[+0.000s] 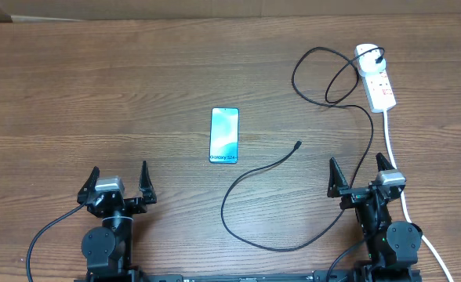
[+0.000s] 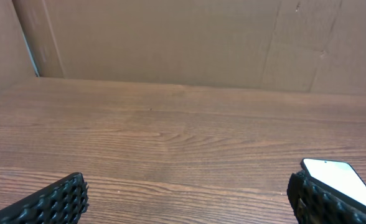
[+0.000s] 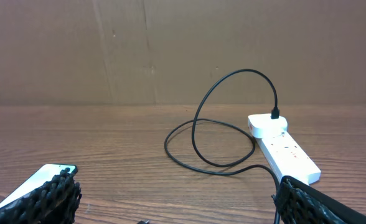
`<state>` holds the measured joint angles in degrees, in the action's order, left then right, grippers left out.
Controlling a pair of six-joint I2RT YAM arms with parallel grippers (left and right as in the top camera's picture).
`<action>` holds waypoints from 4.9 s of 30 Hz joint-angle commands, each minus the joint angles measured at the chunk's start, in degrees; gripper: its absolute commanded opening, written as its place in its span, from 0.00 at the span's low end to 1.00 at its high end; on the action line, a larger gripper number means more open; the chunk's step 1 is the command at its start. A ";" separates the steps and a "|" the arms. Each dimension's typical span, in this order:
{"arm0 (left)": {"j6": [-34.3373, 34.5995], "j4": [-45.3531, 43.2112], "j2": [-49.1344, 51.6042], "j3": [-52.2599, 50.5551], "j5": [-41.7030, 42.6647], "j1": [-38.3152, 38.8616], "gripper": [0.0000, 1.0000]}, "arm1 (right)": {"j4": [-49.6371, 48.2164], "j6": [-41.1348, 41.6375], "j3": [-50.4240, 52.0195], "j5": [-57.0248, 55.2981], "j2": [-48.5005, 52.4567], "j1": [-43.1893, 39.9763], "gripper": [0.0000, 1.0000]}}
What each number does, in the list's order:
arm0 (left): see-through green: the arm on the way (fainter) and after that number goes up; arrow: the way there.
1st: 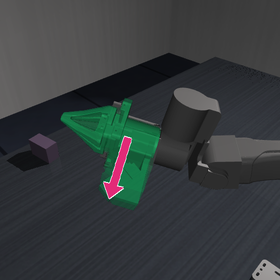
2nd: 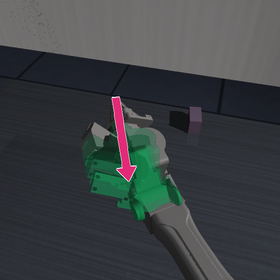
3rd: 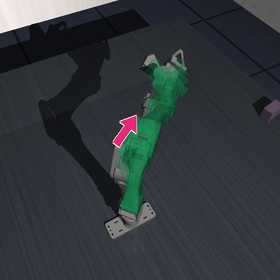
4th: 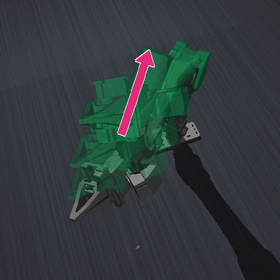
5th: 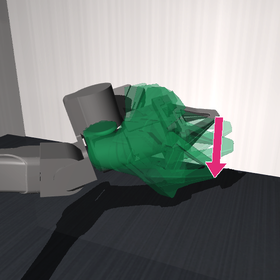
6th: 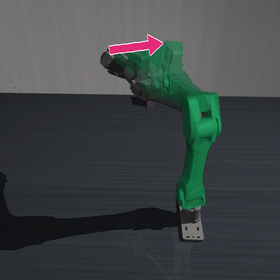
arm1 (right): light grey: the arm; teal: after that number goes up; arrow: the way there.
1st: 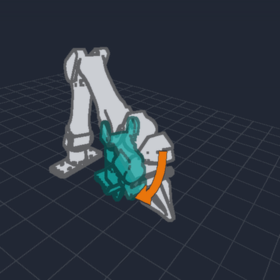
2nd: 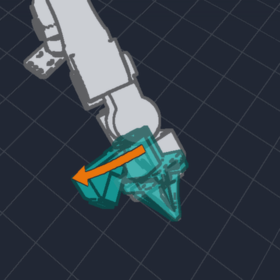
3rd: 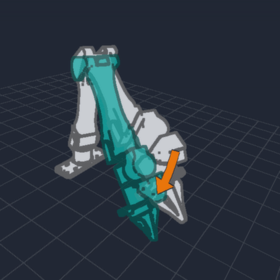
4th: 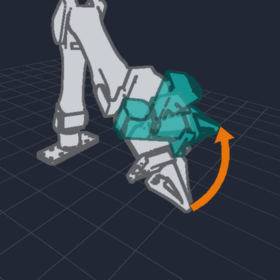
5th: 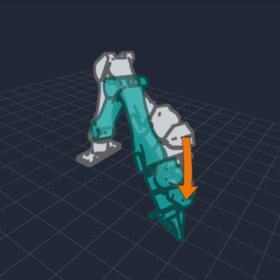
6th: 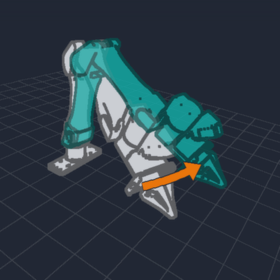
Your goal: Plug charger to phone and switch on socket
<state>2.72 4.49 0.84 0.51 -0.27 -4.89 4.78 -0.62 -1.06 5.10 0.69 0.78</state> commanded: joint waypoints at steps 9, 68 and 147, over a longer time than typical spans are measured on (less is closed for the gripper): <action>-1.29 -0.07 -0.59 -0.24 -0.74 -0.02 1.00 | -0.17 0.22 0.57 -0.57 -0.52 -0.20 1.00; 3.45 -0.76 -0.59 -0.24 8.72 0.04 1.00 | -0.17 0.20 0.57 -0.57 -0.52 -0.20 1.00; 35.98 78.77 85.85 99.78 -4.59 37.81 1.00 | -0.17 0.20 0.57 -0.55 -0.52 -0.20 1.00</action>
<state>31.64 83.26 83.53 99.44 3.79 32.64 4.78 -0.64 -1.06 5.08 0.69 0.78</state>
